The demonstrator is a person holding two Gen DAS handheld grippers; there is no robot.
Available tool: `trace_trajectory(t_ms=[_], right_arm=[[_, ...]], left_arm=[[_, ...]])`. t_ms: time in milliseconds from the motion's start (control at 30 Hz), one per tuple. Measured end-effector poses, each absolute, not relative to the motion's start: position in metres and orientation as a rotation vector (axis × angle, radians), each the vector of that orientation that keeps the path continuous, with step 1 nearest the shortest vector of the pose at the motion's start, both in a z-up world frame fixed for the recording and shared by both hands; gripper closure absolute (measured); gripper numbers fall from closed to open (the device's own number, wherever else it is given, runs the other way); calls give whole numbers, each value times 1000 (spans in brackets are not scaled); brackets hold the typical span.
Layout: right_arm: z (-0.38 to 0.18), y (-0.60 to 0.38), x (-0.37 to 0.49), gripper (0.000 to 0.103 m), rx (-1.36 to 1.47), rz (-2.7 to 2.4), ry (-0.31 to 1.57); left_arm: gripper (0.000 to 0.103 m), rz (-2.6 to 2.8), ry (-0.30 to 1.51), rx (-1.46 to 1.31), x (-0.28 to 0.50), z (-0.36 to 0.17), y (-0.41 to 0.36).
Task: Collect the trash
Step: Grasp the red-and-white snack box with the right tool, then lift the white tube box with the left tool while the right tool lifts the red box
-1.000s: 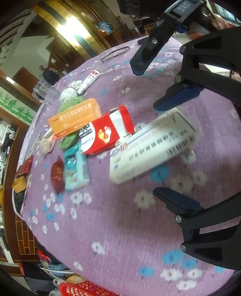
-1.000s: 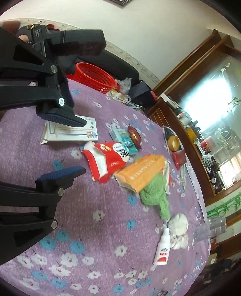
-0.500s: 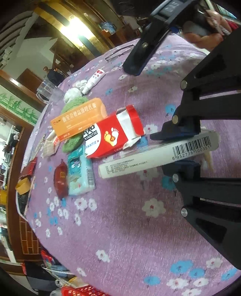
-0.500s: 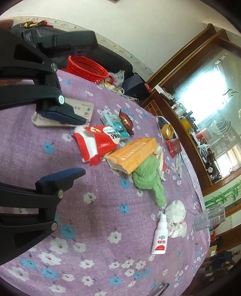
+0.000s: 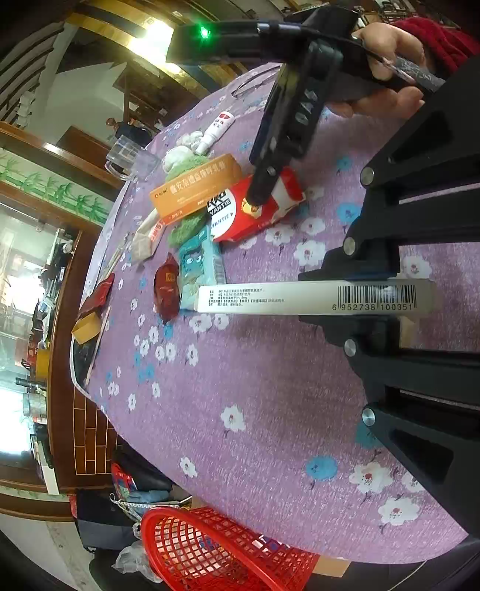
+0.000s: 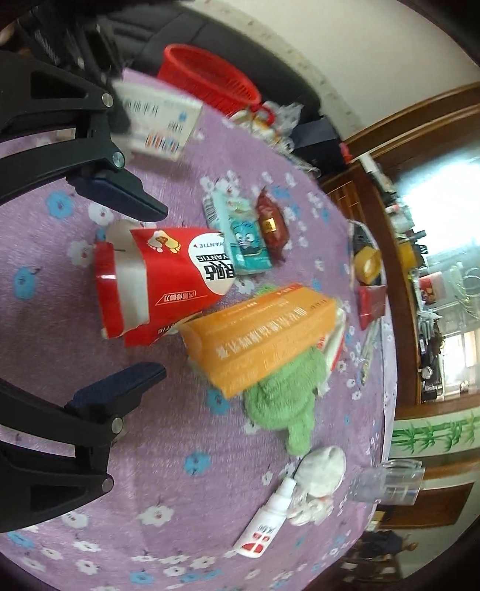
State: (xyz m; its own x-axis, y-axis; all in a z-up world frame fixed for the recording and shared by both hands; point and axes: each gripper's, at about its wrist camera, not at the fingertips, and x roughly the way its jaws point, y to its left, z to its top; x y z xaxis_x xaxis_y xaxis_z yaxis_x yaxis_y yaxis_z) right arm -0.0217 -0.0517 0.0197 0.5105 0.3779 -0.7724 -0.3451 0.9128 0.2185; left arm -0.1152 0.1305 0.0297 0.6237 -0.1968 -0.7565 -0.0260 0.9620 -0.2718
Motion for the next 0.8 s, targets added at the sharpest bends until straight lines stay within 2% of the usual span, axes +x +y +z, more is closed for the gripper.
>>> trace_trajectory(t_ms=[167,233,433,800], right_arm=[[7,-28,-24,21,-71,422,953],[9,-28,-26,38,-83,407,936],[12,-35,-38,58,-55,432,921],[39,-59,-76,59,38,437,816]], left_arm=[[91,-96,892,-251,-113,28,129],[91,-95,889,-242,-113,28,127],[91,-98,874,-221,-115,29,122],[91,-105,815,-188,-127,42,111]])
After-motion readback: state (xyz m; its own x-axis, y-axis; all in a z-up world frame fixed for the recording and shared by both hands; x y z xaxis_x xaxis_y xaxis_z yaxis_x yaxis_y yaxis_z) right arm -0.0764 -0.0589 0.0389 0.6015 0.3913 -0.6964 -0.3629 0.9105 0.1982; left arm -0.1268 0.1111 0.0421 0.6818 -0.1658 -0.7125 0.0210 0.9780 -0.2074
